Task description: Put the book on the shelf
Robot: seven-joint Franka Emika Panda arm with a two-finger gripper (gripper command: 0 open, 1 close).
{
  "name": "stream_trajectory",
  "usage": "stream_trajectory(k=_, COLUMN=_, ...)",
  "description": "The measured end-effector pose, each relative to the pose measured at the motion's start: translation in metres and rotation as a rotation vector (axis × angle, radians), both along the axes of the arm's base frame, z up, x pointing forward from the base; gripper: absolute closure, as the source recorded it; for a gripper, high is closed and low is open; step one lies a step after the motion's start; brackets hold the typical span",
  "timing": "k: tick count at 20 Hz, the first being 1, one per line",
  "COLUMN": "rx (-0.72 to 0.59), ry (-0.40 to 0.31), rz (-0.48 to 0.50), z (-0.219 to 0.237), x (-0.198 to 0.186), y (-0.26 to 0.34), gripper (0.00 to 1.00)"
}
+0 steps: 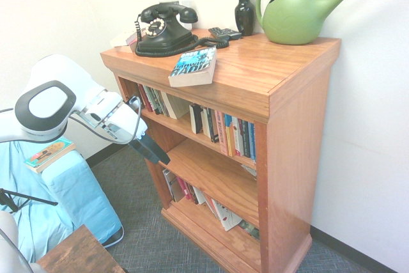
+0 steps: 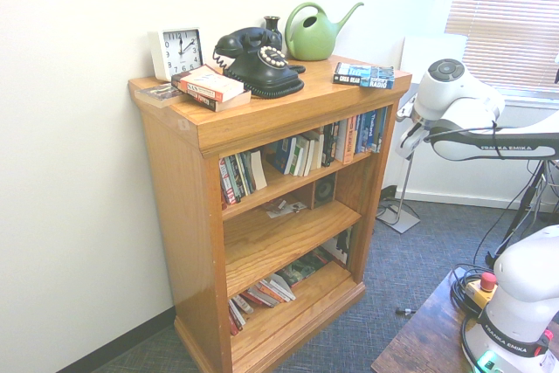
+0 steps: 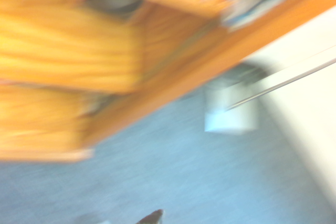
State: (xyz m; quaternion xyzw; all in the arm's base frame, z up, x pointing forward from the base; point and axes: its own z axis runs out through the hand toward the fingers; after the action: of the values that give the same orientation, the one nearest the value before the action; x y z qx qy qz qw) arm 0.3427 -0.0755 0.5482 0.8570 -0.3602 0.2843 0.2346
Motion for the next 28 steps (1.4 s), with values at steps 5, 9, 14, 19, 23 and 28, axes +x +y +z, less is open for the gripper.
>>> stream_trajectory(k=5, rx=-0.273, ry=-0.022, rz=0.108, z=0.039, x=0.017, y=-0.005, gripper=0.0)
stream_trajectory(k=9, rx=-0.492, ry=-0.012, rz=0.225, z=0.056, x=0.032, y=-0.004, gripper=0.0)
stream_trajectory(k=14, rx=-0.626, ry=-0.03, rz=0.329, z=0.068, x=0.045, y=0.01, gripper=0.0)
stream_trajectory(k=19, rx=-0.642, ry=-0.053, rz=0.411, z=0.066, x=0.053, y=0.012, gripper=0.0)
stream_trajectory(k=23, rx=-0.65, ry=-0.079, rz=0.477, z=0.064, x=0.057, y=0.011, gripper=0.0)
stream_trajectory(k=28, rx=-0.699, ry=-0.077, rz=0.497, z=0.065, x=0.071, y=0.001, gripper=0.0)
